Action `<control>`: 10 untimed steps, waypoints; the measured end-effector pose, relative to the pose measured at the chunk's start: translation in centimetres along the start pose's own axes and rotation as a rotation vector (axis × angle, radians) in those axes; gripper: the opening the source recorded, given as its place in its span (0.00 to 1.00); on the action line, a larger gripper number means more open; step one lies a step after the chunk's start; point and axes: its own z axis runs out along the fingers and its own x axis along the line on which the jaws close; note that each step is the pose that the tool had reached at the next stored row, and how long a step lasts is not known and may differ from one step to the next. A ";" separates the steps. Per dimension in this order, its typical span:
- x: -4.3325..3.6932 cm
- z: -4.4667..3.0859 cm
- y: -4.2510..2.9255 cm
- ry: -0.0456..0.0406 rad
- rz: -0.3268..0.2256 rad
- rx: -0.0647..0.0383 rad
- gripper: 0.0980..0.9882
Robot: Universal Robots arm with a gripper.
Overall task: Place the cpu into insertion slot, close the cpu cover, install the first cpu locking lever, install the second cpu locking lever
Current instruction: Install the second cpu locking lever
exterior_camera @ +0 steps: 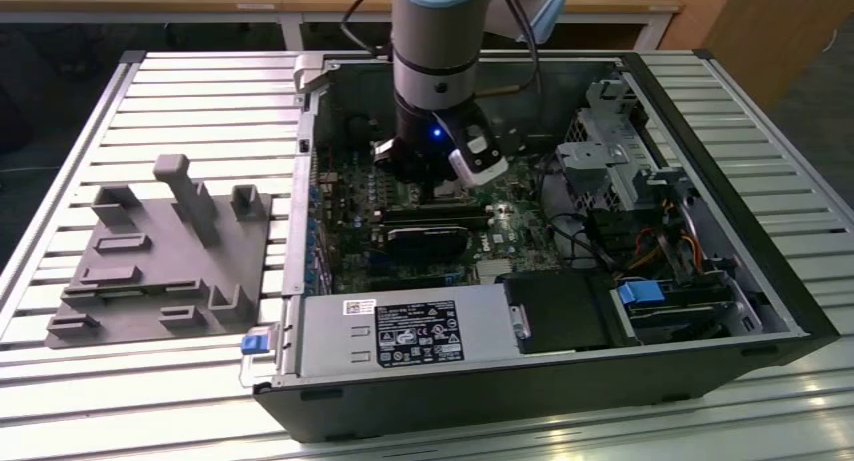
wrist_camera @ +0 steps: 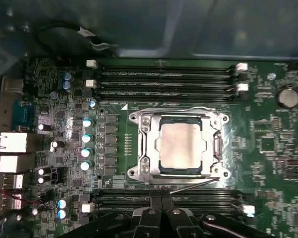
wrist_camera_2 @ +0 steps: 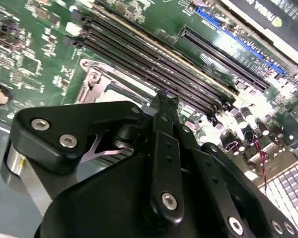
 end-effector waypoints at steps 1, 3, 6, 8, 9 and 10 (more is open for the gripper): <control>0.06 0.17 -0.02 0.0001 0.000 0.000 0.01; 0.16 0.53 -0.06 0.0001 0.000 0.000 0.01; 0.30 1.02 -0.12 0.0001 0.000 -0.002 0.01; 0.46 1.18 -0.15 0.0002 0.000 -0.005 0.01; 0.50 1.21 -0.20 0.0002 0.000 -0.010 0.01; 0.52 1.23 -0.27 0.0002 0.000 -0.018 0.01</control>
